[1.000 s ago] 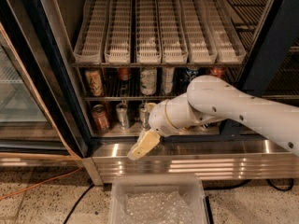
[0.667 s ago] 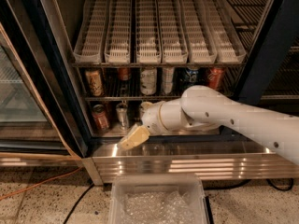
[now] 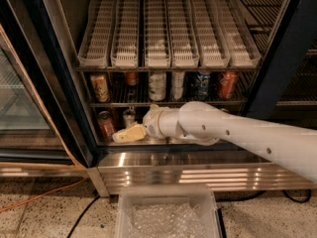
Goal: Pick orange can from middle shelf of fridge
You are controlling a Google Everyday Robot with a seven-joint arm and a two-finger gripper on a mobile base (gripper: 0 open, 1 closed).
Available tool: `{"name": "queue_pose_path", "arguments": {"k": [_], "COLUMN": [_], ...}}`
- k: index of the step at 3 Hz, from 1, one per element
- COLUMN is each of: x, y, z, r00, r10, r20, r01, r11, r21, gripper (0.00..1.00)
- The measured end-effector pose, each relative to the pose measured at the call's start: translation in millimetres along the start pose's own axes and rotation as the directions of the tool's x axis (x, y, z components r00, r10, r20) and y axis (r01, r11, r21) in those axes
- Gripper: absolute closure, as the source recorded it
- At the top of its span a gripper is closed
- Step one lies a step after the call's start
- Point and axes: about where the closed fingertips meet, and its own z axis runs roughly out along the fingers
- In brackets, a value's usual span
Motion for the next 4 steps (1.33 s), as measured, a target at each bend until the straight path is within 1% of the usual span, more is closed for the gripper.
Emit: {"name": "queue_pose_path", "arguments": {"k": [1, 2, 3, 4], "x": [-1.0, -17.9, -39.0, -54.5], "y": [0.0, -1.3, -4.2, -5.5], "z": [1.6, 17.5, 45.6, 67.2], "r00": [1.000, 0.998, 0.994, 0.989], "r10": [-0.004, -0.046, -0.083, -0.105], "r20": [0.003, 0.036, 0.076, 0.104], "r01": [0.004, 0.045, 0.075, 0.084], "r11": [1.0000, 0.9982, 0.9916, 0.9796], "r21": [0.002, 0.039, 0.106, 0.183], "gripper": [0.00, 0.00, 0.00, 0.00]}}
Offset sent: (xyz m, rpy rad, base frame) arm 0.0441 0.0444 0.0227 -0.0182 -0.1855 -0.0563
